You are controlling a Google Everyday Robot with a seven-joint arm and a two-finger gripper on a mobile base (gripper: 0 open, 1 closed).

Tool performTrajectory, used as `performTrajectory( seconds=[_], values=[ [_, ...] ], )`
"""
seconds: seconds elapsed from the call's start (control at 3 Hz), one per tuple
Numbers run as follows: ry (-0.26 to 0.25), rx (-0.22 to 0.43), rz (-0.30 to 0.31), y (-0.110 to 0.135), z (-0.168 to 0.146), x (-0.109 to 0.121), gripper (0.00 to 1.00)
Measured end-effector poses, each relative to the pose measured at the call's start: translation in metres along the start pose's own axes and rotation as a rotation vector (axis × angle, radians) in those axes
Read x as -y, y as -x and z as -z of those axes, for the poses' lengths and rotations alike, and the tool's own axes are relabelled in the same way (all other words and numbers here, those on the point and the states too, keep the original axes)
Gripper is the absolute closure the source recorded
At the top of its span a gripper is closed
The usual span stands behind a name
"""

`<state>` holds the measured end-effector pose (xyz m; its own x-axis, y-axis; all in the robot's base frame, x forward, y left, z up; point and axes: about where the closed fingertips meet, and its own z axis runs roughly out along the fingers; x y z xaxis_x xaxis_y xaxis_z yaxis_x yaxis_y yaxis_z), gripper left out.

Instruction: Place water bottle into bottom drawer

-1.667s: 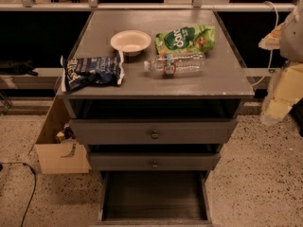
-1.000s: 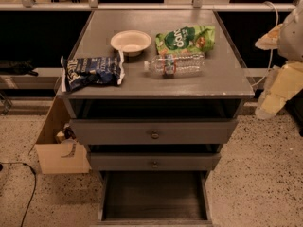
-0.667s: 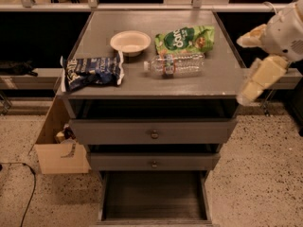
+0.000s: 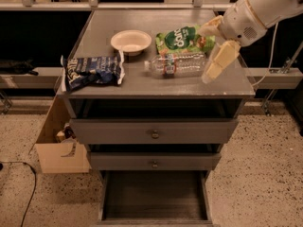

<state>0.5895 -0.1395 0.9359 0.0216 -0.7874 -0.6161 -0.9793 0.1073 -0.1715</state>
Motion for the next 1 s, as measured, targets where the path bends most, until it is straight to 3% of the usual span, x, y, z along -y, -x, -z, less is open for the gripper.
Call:
performTrajectory(
  seconds=[0.33, 0.67, 1.0],
  values=[
    [0.045, -0.027, 0.087, 0.025, -0.049, 0.043, 0.0],
    [0.034, -0.015, 0.086, 0.028, -0.047, 0.039, 0.0],
    [0.038, -0.058, 0.08, 0.014, -0.047, 0.032, 0.0]
  ],
)
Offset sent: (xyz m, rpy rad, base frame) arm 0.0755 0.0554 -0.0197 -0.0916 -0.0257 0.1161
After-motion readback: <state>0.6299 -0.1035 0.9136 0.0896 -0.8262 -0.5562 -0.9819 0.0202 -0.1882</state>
